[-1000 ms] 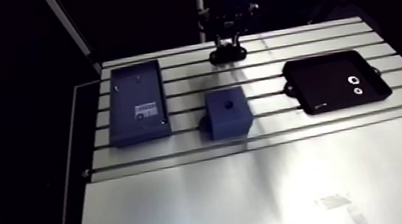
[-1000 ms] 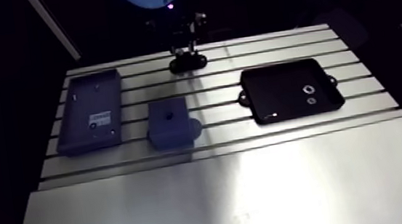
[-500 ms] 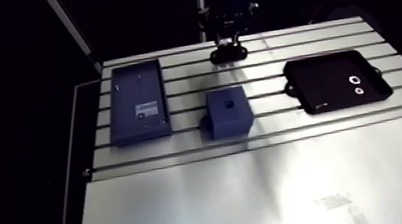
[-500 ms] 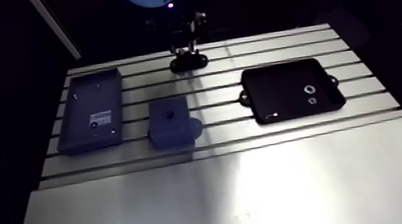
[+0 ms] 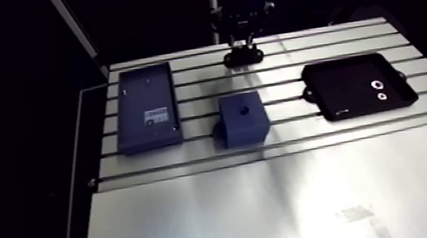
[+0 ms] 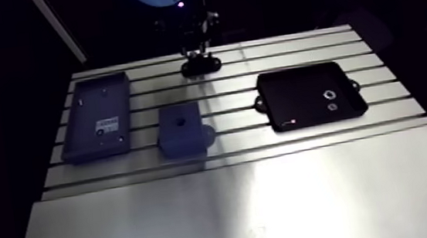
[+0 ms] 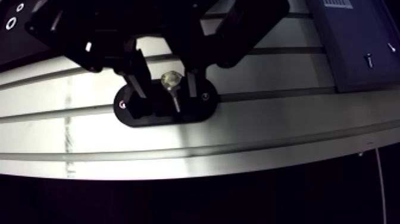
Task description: Pick up the M10 bolt and insert it into the hex recess until seated.
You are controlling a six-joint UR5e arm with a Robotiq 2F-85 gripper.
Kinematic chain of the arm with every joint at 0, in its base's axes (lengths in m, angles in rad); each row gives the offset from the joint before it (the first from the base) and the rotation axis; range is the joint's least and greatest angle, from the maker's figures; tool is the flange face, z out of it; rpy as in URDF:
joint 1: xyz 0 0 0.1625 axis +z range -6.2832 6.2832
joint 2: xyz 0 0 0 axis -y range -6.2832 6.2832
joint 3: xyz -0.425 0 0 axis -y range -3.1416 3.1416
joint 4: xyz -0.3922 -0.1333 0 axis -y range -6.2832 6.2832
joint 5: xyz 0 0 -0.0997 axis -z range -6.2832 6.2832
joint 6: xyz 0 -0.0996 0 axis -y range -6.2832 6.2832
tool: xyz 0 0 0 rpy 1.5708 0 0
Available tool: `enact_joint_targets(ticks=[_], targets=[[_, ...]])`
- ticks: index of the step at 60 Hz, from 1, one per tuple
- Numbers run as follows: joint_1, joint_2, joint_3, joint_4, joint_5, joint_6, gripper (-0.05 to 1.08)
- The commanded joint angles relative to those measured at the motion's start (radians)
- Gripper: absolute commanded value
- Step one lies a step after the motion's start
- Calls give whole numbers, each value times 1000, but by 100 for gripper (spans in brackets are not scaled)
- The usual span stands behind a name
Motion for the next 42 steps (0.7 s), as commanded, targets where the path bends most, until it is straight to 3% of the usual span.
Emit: enact_joint_targets(ticks=[1,42], targets=[[0,0,3,0,1,0,56],[0,-1,8,0,2,2,64]])
